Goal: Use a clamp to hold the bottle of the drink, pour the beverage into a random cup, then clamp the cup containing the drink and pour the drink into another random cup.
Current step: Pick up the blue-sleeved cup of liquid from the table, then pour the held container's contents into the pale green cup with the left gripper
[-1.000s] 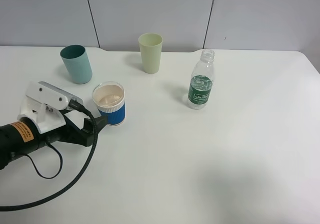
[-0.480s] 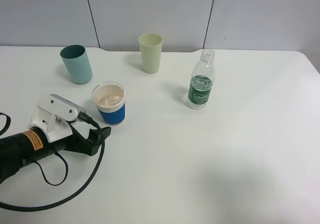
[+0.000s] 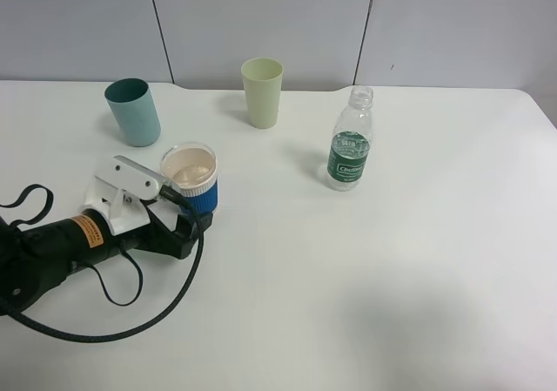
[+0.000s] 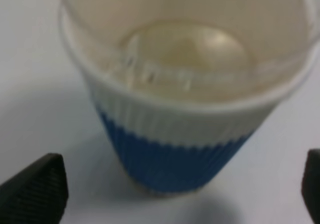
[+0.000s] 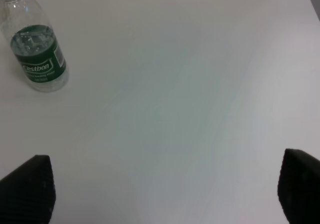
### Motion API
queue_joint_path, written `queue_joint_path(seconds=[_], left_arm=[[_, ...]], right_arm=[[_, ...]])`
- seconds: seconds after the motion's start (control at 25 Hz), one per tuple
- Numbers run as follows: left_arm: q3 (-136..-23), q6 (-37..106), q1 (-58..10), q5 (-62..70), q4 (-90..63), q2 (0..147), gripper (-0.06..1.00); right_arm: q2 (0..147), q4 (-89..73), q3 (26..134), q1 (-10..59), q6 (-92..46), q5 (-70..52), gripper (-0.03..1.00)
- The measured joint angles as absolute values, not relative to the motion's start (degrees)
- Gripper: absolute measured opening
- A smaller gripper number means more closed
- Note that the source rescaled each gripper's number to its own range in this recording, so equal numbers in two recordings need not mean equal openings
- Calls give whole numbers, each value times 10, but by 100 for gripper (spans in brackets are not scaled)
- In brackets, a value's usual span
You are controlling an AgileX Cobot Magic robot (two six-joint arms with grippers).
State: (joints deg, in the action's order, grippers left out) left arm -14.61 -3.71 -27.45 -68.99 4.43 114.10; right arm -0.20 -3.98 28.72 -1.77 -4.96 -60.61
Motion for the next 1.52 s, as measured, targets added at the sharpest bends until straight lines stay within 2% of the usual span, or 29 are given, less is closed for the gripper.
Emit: queue_joint_path(seconds=[0.2, 0.28, 0.32, 0.44, 0.52, 0.56, 1.08, 1.52], left_arm=[[-187, -45, -275, -691, 55, 1163, 81], [-201, -45, -275, -691, 56, 1176, 76], [-206, -45, -275, -691, 56, 1183, 71], [-220, -45, -275, -690, 58, 1193, 40], [-223, -45, -275, -690, 57, 1196, 9], [-223, -45, -275, -691, 57, 1196, 0], [-219, -48, -275, -684, 63, 1180, 0], [-179, -95, -275, -684, 0, 1035, 0]], right_arm=[[-2, -40, 287, -18, -50, -606, 78], [-2, -40, 287, -18, -50, -606, 78], [-2, -40, 287, -18, -50, -606, 78], [-2, -40, 287, -18, -50, -606, 78], [-2, -40, 287, -18, -50, -606, 78], [-2, -40, 287, -18, -50, -606, 78], [-2, -40, 287, -18, -50, -606, 78], [-2, -40, 287, -18, -50, -606, 78]])
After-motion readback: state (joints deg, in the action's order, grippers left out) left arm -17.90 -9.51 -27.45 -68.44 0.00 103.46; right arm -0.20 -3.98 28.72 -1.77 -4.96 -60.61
